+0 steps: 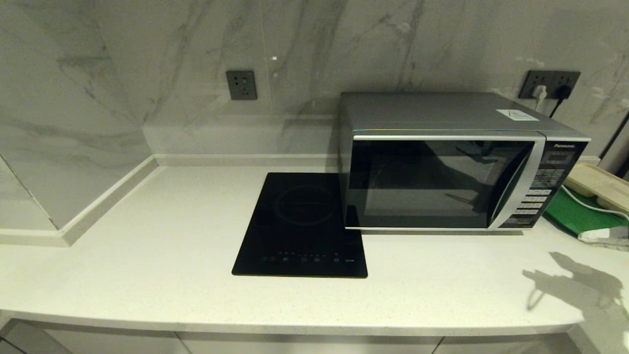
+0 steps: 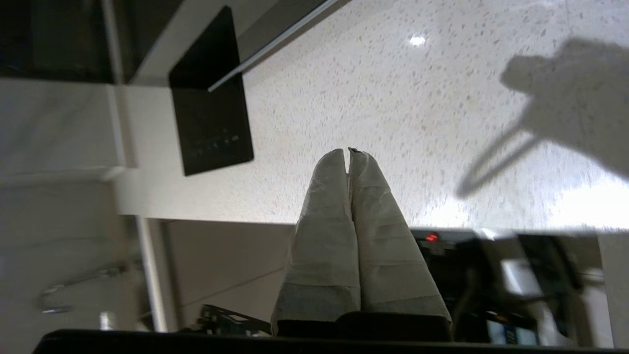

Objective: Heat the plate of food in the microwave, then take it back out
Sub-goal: Open the microwave oven

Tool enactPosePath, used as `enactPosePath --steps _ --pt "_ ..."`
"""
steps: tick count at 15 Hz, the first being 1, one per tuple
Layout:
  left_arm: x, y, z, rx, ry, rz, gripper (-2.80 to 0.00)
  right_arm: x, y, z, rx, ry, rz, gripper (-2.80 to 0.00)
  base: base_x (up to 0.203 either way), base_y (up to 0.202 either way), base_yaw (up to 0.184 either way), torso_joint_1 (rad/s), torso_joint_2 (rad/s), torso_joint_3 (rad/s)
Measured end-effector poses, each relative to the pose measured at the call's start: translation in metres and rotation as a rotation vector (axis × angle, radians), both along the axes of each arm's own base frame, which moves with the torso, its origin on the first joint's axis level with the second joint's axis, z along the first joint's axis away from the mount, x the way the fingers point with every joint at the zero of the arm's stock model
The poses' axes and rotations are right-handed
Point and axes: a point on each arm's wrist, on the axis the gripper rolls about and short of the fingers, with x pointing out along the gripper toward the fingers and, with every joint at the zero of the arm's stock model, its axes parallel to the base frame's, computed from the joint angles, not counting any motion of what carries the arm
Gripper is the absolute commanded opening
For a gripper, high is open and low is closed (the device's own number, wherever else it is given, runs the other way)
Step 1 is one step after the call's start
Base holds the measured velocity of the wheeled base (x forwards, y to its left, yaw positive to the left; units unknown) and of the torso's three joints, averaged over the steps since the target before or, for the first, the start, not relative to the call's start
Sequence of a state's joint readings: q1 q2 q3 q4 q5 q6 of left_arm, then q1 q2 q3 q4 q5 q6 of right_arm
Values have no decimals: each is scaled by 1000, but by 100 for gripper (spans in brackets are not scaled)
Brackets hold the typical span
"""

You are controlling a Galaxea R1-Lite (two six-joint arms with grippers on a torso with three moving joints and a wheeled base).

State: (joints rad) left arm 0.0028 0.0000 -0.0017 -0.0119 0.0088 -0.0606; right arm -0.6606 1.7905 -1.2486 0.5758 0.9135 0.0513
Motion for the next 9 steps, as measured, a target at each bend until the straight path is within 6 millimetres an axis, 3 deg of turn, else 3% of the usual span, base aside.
enactPosePath --steps 5,7,9 --pt "0 0 0 0 0 0 -280 -42 76 129 -251 -117 3 -280 0 0 0 0 0 0" --pt "0 0 0 0 0 0 -280 -74 109 179 -301 -196 26 -280 0 0 0 0 0 0" --pt "0 0 0 1 0 0 -280 -113 142 208 -399 -230 54 -280 0 0 0 0 0 0"
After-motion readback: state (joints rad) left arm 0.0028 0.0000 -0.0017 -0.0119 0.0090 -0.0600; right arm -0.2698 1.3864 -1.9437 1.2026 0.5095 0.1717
